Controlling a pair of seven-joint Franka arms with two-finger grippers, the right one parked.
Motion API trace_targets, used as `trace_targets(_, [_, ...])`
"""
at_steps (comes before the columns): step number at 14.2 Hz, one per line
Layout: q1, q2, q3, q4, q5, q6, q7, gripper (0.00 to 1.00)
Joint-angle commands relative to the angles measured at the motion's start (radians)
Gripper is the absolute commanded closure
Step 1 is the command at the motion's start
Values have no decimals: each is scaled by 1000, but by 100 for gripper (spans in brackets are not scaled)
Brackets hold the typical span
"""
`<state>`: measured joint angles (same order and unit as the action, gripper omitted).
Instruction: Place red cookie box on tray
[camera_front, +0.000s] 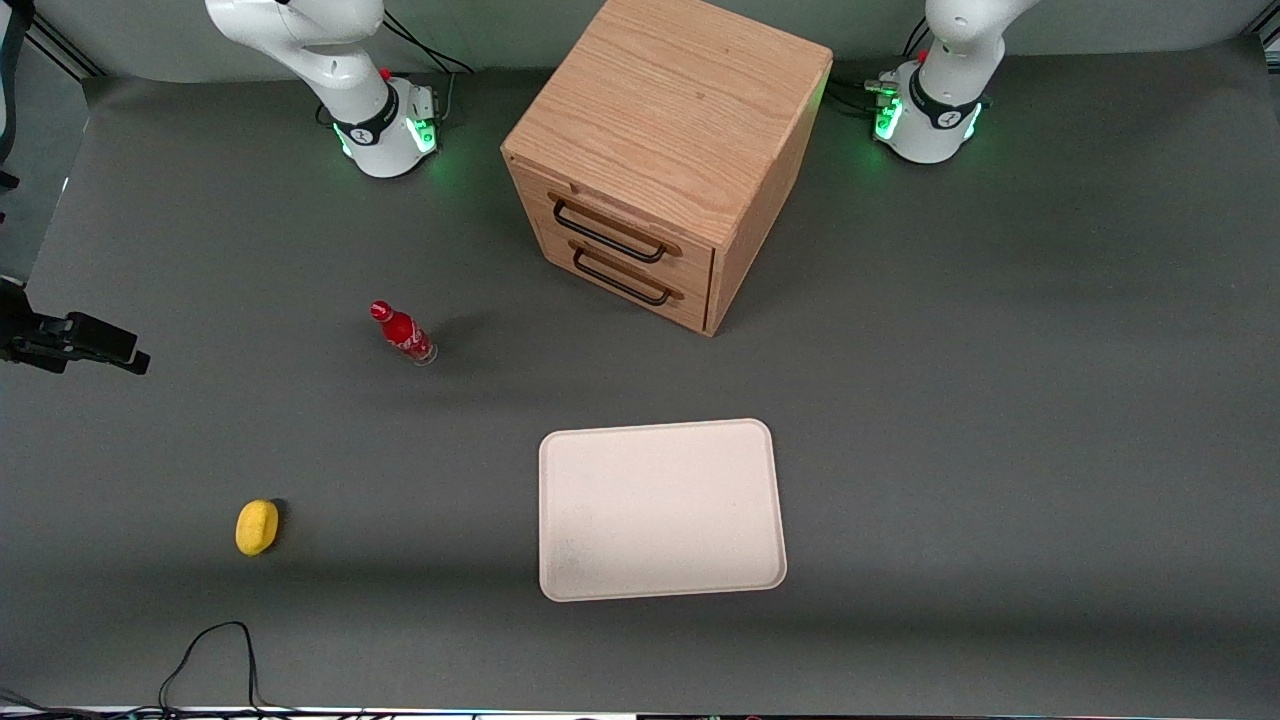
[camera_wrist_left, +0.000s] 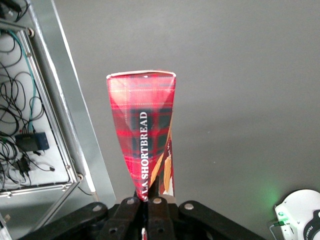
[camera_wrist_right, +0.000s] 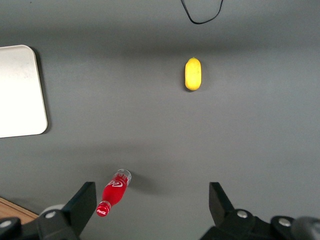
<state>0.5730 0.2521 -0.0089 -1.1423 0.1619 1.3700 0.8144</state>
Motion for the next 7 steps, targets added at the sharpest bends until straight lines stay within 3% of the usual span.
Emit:
trace_targets(1, [-138,29,6,58,15,-55,-20,100])
trace_targets(4, [-328,35,7,79,2,-120,-269,100])
trace_targets(7, [-487,35,7,81,-58,-141,-568,100])
